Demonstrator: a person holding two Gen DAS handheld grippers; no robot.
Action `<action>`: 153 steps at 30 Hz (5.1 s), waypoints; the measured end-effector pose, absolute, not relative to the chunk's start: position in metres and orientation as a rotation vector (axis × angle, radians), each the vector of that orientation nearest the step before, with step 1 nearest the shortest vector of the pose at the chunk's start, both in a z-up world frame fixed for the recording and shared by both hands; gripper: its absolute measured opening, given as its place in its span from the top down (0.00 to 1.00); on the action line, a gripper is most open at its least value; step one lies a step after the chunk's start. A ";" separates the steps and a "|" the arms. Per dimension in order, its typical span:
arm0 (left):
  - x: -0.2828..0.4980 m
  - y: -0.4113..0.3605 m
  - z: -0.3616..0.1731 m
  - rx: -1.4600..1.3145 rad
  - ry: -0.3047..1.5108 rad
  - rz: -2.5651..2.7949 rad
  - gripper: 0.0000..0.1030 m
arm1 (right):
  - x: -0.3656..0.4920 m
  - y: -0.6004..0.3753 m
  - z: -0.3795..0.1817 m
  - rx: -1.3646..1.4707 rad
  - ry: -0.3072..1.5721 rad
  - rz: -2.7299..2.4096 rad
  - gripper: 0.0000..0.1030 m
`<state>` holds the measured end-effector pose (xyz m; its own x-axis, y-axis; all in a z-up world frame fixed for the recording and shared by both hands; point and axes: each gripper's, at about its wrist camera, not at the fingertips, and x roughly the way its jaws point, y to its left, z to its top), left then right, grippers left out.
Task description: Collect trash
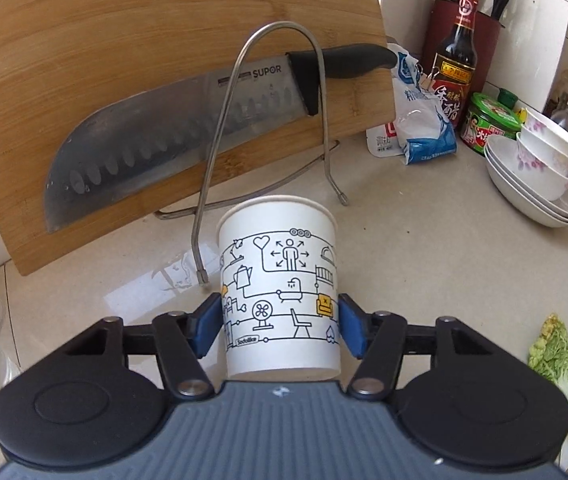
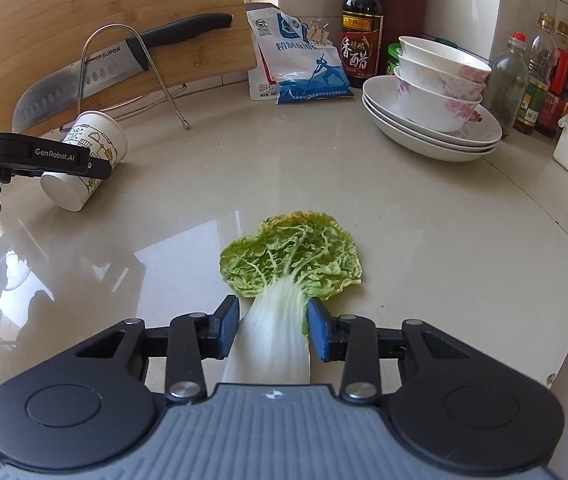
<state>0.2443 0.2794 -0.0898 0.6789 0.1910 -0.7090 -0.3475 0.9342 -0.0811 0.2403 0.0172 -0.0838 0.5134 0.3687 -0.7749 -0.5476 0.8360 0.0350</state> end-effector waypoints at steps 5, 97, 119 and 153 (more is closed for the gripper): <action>0.243 0.278 -0.089 -0.208 0.764 0.301 0.42 | 0.244 0.019 -0.089 -0.215 0.872 0.538 0.42; 0.169 -0.120 -0.067 0.094 0.915 -0.548 0.42 | 0.137 -0.298 -0.104 -0.072 0.955 0.217 0.00; 0.238 -0.208 -0.228 0.112 1.151 -0.501 0.27 | 0.098 -0.355 -0.110 -0.091 0.995 0.071 0.00; 0.131 -0.153 -0.074 0.279 0.983 -0.320 0.02 | 0.078 -0.325 -0.065 0.110 1.089 -0.222 0.00</action>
<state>0.1312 -0.1527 -0.0737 0.5149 -0.1376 -0.8461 0.3866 0.9182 0.0860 0.0781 -0.3255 -0.0652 0.4438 -0.1241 -0.8875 0.2325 0.9724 -0.0198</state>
